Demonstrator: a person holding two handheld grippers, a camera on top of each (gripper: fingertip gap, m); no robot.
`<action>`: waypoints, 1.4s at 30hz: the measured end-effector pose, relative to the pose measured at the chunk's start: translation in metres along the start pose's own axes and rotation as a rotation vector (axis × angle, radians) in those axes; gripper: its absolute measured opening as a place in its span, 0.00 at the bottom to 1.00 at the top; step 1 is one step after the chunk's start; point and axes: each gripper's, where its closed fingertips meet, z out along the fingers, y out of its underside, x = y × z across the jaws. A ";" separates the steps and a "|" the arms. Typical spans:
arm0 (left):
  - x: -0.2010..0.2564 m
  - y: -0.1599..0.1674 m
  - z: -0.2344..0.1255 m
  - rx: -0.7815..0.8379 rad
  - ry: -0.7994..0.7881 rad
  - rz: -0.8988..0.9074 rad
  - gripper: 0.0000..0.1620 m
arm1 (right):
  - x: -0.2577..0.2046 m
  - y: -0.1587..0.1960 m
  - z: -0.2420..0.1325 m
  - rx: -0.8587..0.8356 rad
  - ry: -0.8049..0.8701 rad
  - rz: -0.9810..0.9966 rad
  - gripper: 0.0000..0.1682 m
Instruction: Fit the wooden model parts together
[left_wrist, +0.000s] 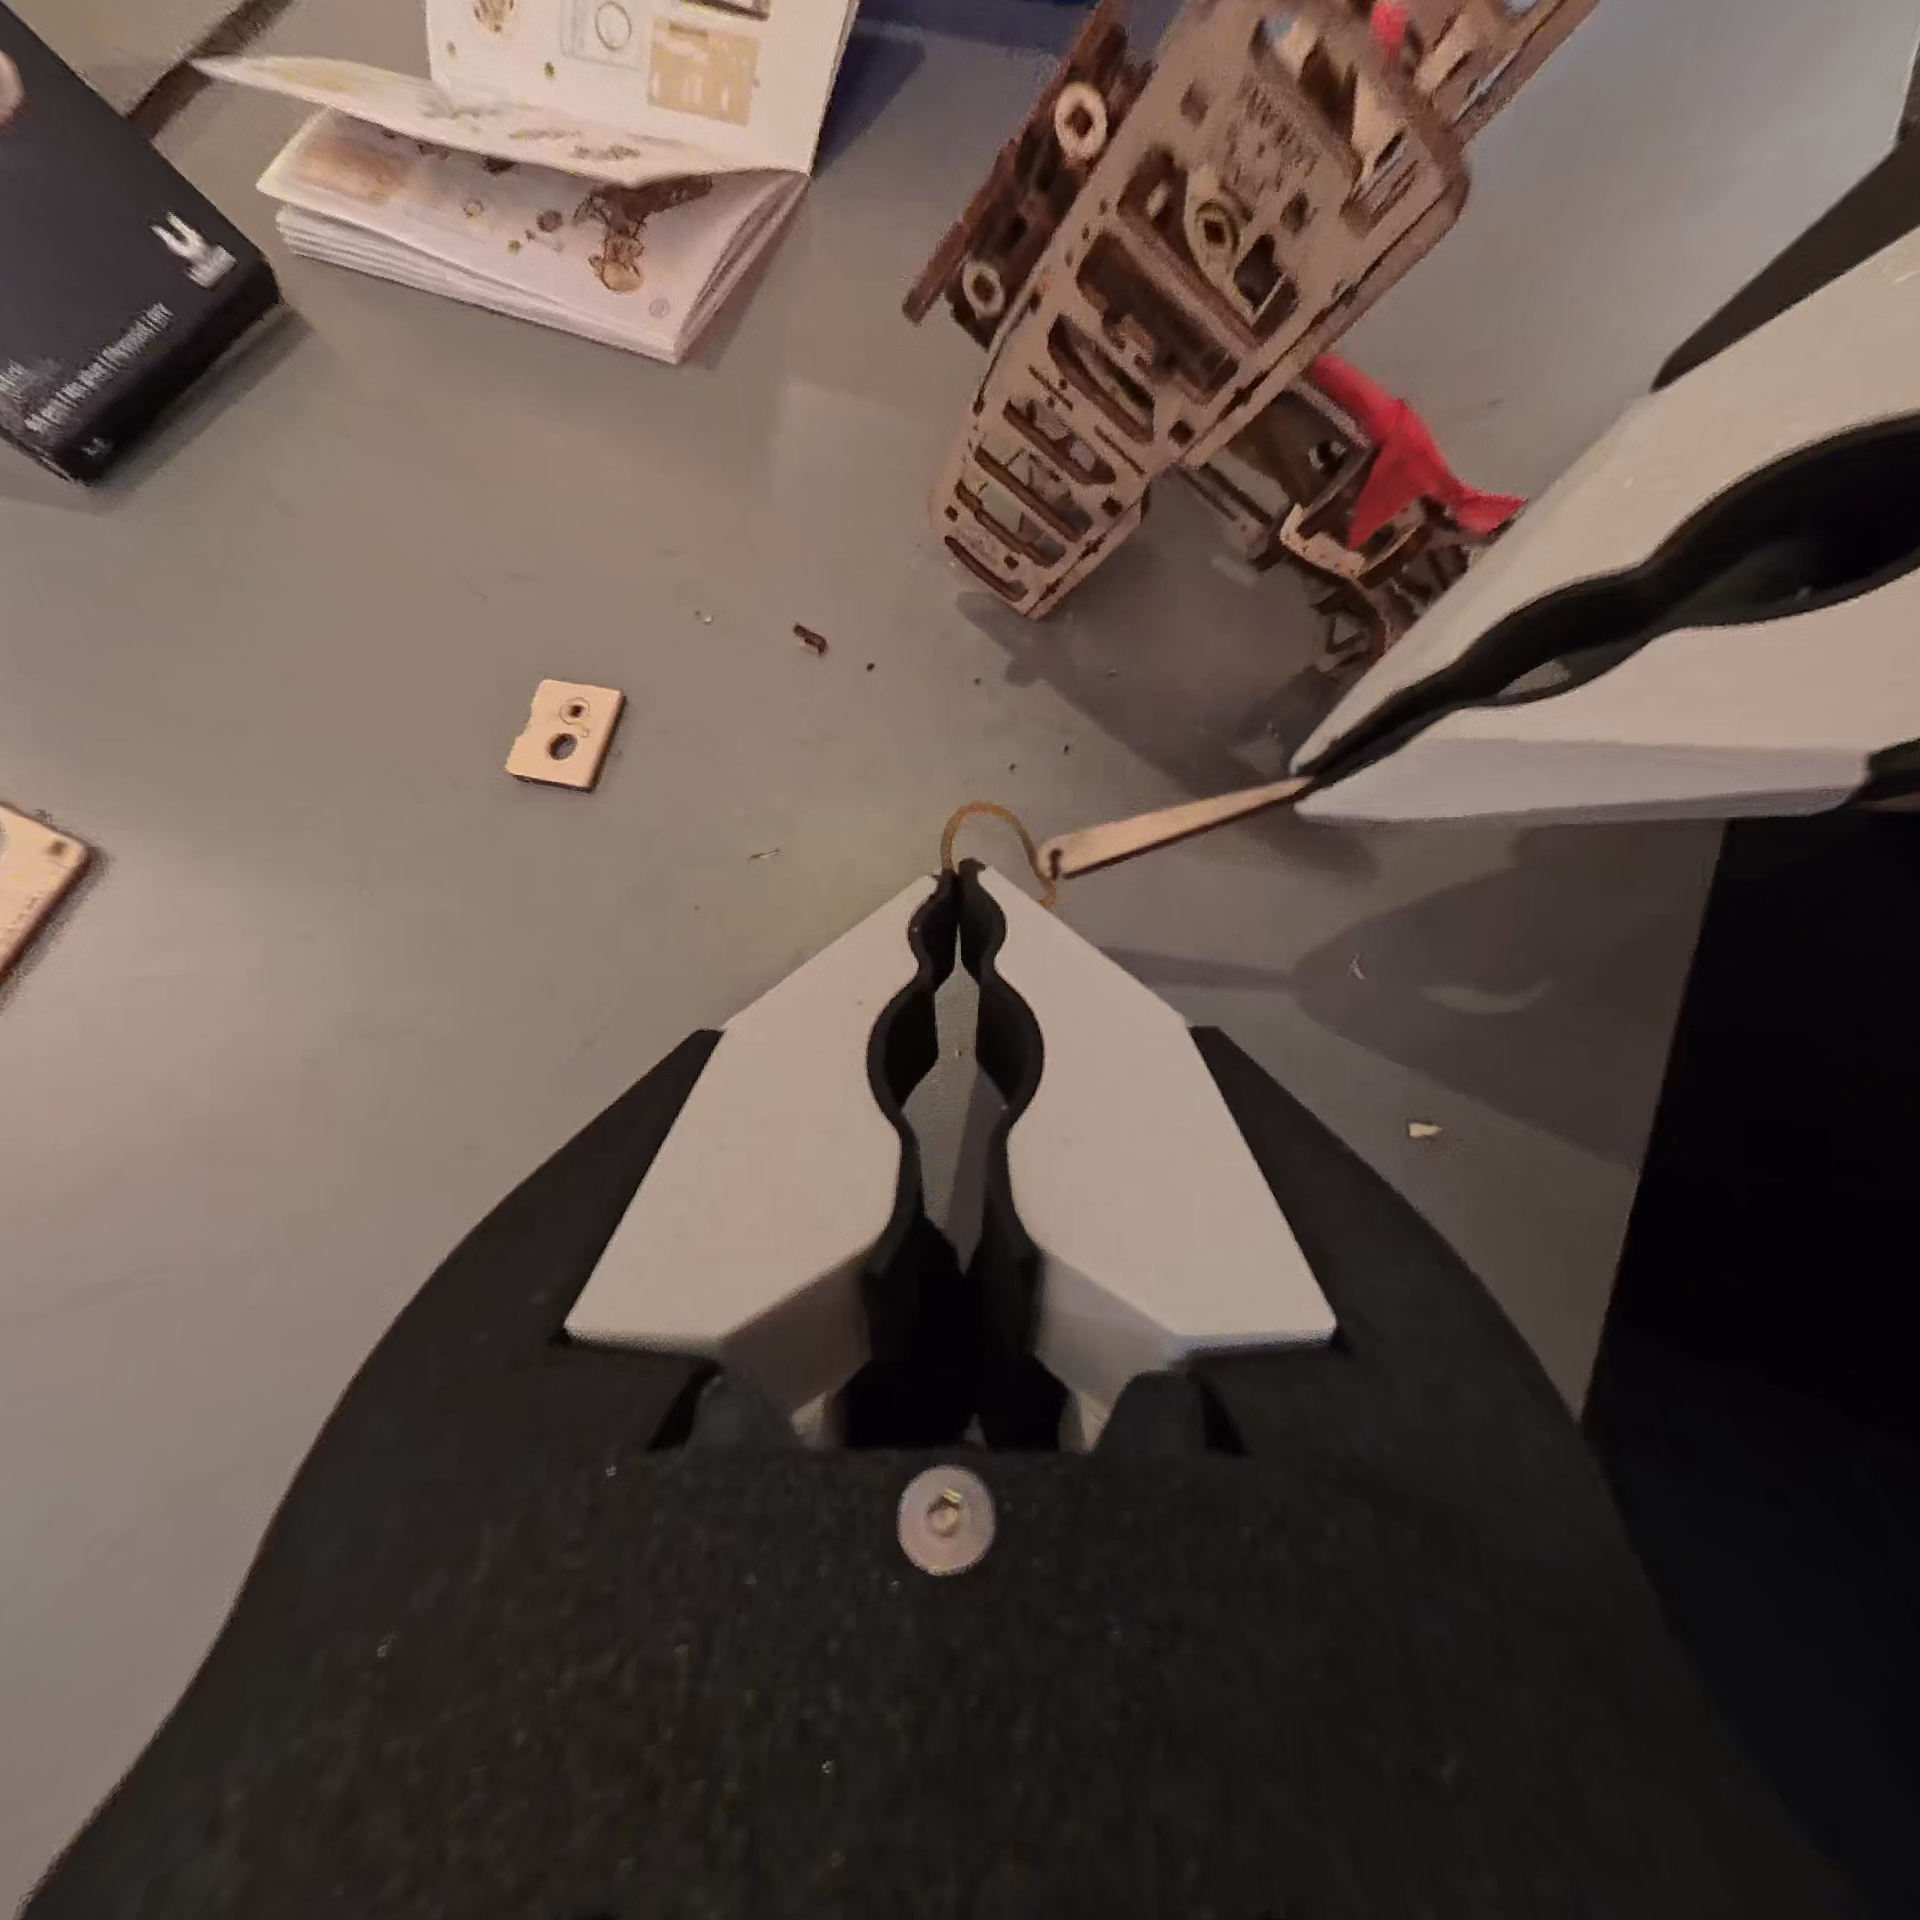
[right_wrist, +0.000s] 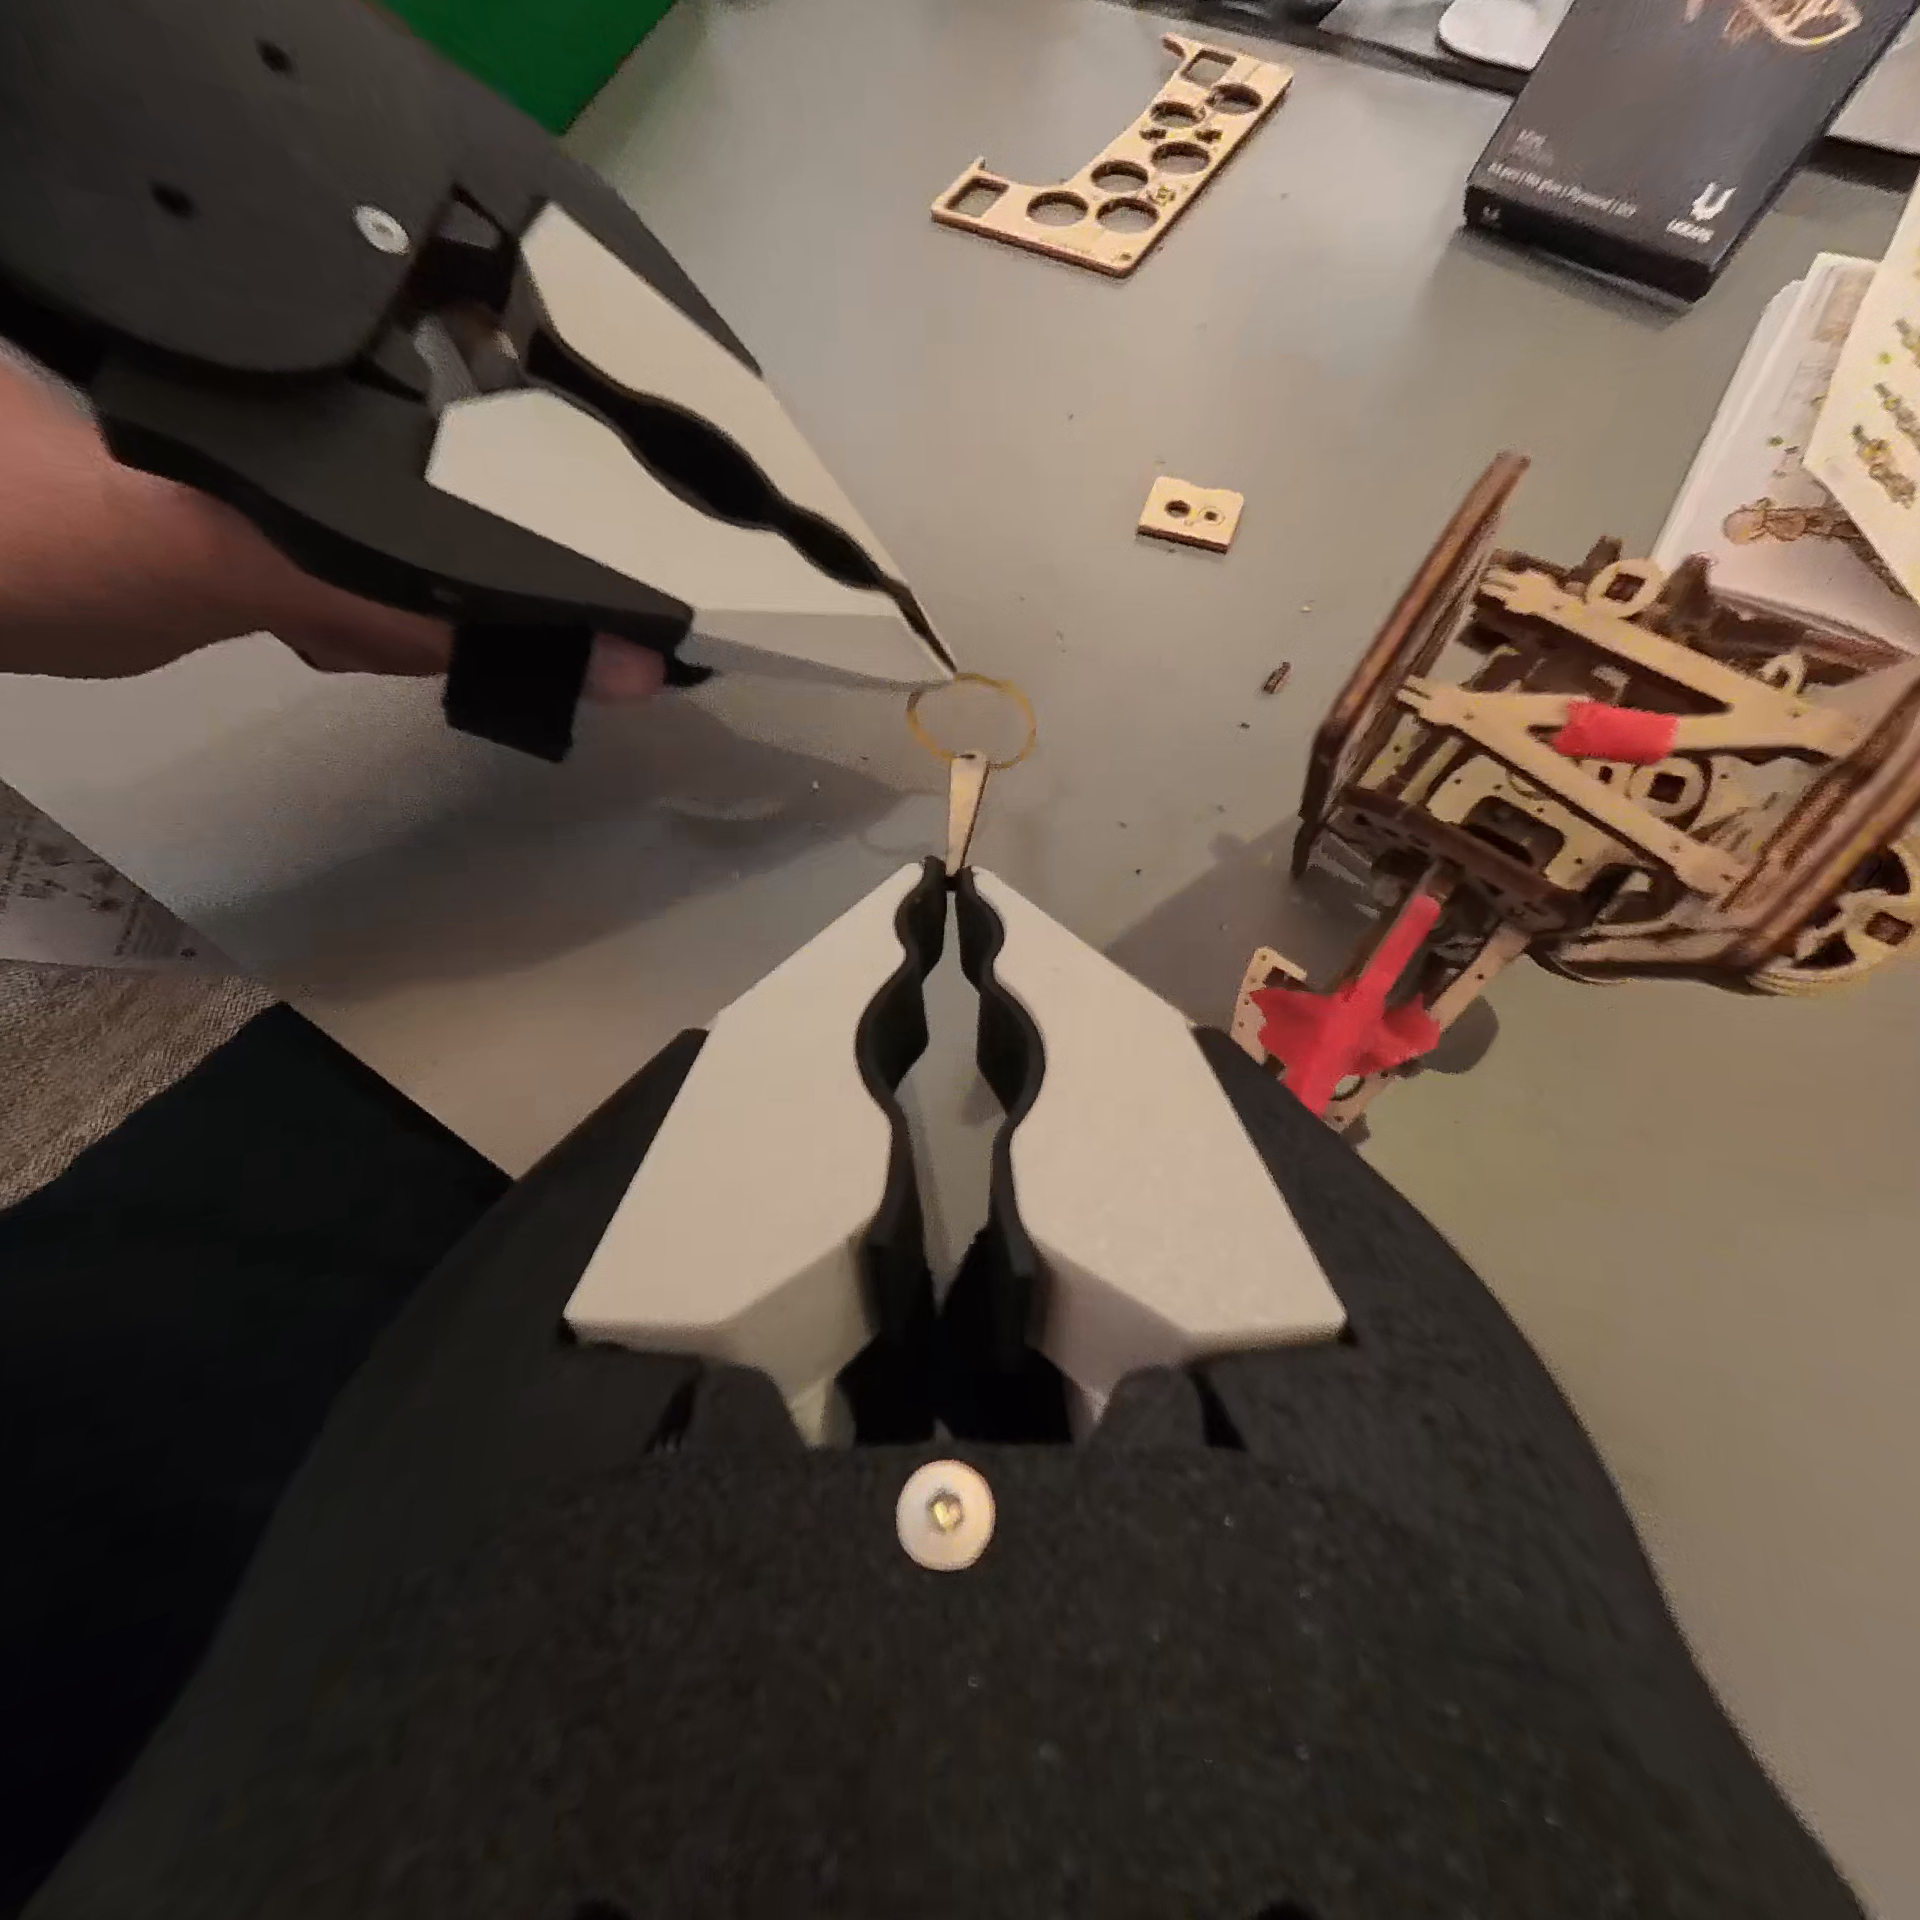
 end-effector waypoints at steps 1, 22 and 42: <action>-0.001 -0.002 -0.003 0.005 -0.014 0.009 0.00 | -0.001 0.000 0.001 -0.002 0.002 -0.007 0.00; 0.000 0.028 0.010 -0.060 -0.010 0.123 0.05 | -0.003 0.014 0.005 -0.014 -0.054 0.197 0.00; 0.024 0.015 0.009 -0.003 0.020 0.031 0.00 | 0.000 0.026 -0.014 0.014 -0.113 0.328 0.00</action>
